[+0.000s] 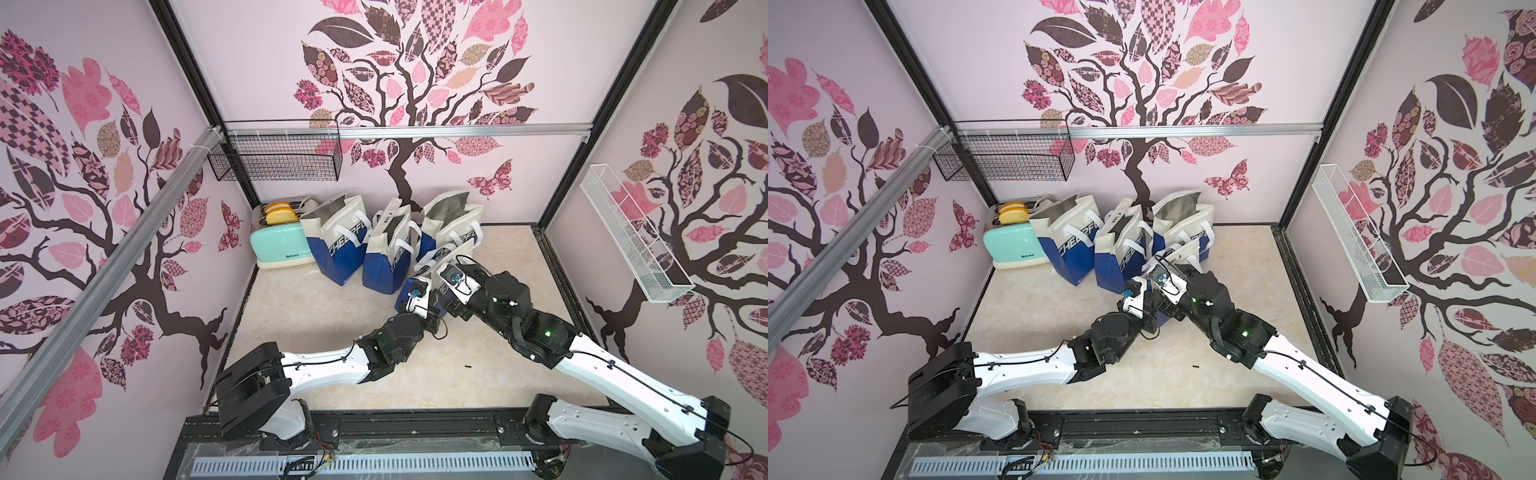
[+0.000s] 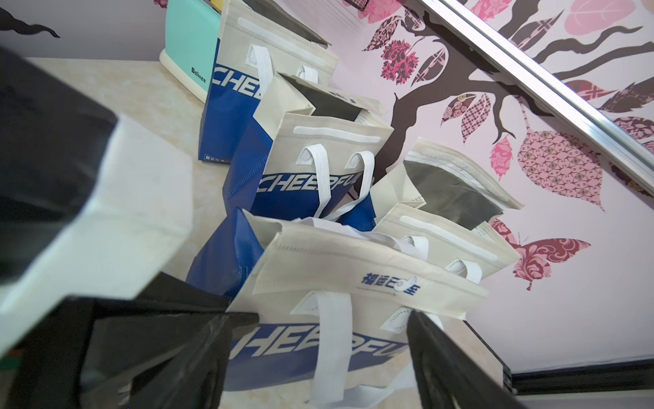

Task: Open the takeout bag
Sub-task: Open the takeout bag at the center of the board.

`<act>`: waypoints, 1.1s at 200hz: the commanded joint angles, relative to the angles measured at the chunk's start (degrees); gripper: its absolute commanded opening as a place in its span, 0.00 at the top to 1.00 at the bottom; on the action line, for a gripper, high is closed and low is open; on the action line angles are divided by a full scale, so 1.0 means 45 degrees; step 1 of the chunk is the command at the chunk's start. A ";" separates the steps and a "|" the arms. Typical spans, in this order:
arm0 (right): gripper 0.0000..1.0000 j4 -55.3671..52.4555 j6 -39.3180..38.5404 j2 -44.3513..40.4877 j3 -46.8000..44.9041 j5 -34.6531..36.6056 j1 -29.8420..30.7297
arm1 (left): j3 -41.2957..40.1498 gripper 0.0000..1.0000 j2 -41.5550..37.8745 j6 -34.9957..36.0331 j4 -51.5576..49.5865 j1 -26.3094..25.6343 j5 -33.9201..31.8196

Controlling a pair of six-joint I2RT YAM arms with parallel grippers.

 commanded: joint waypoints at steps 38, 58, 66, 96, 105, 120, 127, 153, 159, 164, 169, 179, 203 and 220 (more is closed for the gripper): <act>0.24 0.1186 0.0205 0.0001 -0.0072 0.0743 0.0431 | 0.0263 1.00 -0.0456 0.0162 -0.0203 0.0011 0.0153; 0.26 0.1465 -0.0198 0.0255 -0.0073 0.1644 0.0490 | 0.0260 1.00 -0.0535 0.0204 -0.0262 0.0011 0.0136; 0.27 0.1715 -0.0319 0.0265 -0.0170 0.1893 0.0500 | 0.0278 1.00 -0.0555 0.0204 -0.0281 -0.0008 0.0136; 0.32 0.2061 -0.0329 0.0263 -0.0288 0.2206 0.0496 | 0.0260 1.00 -0.0607 0.0197 -0.0283 -0.0052 0.0136; 0.33 0.2081 -0.0275 0.0262 -0.0288 0.2288 0.0492 | 0.0279 1.00 -0.0612 0.0194 -0.0294 -0.0035 0.0136; 0.35 0.2178 -0.0195 0.0241 -0.0347 0.2443 0.0517 | 0.0281 1.00 -0.0629 0.0200 -0.0326 -0.0052 0.0136; 0.35 0.2153 -0.0183 0.0222 -0.0346 0.2429 0.0533 | 0.0279 1.00 -0.0651 0.0197 -0.0351 -0.0071 0.0136; 0.34 0.1917 -0.0156 0.0001 -0.0390 0.2033 0.0661 | 0.0259 1.00 -0.0686 0.0171 -0.0402 -0.0072 0.0131; 0.33 0.1875 -0.0133 -0.0094 -0.0488 0.1862 0.0683 | 0.0270 1.00 -0.0694 0.0184 -0.0420 -0.0071 0.0136; 0.32 0.1848 -0.0146 -0.0141 -0.0521 0.1754 0.0723 | 0.0280 1.00 -0.0695 0.0204 -0.0429 -0.0072 0.0136; 0.32 0.1787 -0.0150 -0.0168 -0.0556 0.1688 0.0771 | 0.0305 1.00 -0.0695 0.0204 -0.0429 -0.0071 0.0136; 0.31 0.1521 -0.0274 -0.0121 -0.0561 0.1714 0.0870 | 0.0317 1.00 -0.0694 0.0222 -0.0455 -0.0062 0.0136; 0.30 0.1423 -0.0364 -0.0066 -0.0657 0.1893 0.1133 | 0.0318 1.00 -0.0657 0.0192 -0.0478 -0.0072 0.0134; 0.31 0.1515 -0.0307 -0.0030 -0.0659 0.1912 0.1154 | 0.0308 1.00 -0.0666 0.0178 -0.0478 -0.0072 0.0138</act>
